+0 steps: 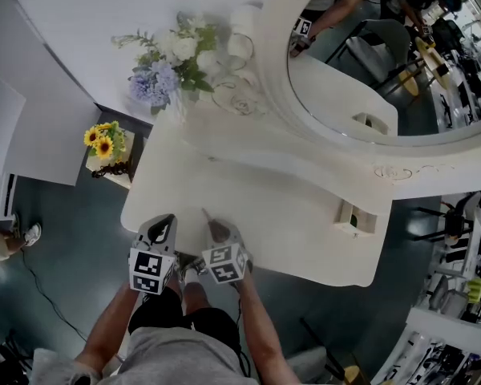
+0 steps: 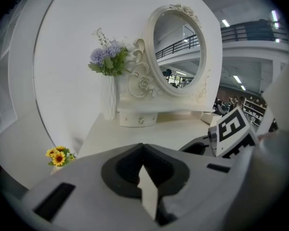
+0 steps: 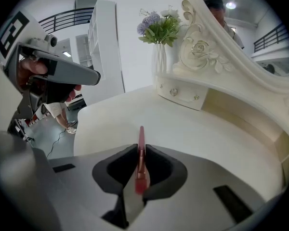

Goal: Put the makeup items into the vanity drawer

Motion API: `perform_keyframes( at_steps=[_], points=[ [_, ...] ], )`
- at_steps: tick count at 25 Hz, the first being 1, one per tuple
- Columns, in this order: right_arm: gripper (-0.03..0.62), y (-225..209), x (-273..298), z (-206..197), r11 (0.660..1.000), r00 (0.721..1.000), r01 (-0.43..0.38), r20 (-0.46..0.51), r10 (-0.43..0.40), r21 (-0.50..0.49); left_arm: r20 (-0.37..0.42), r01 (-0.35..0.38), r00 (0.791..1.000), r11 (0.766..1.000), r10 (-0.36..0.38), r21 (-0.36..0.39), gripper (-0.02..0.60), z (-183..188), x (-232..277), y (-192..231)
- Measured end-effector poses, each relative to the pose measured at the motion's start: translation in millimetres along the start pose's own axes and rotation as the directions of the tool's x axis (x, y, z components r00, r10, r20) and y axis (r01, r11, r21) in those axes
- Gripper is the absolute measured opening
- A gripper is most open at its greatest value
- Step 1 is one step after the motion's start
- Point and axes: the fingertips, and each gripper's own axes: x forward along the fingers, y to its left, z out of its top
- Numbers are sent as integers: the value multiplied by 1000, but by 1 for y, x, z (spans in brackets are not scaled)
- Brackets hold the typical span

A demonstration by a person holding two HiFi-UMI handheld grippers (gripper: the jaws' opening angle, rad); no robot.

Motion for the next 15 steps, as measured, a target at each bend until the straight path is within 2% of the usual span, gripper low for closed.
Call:
perform_keyframes(
  at_steps=[8,15],
  points=[
    [58,-11,-21,18,999,997,34,74,-35,12,26,9,1000,999,-10,36,0,18,-4,-10],
    [58,-37,-73,47,992,974,117,189,-125,53,95,42,994,994,-51,97,0,62,-8,-31]
  ],
)
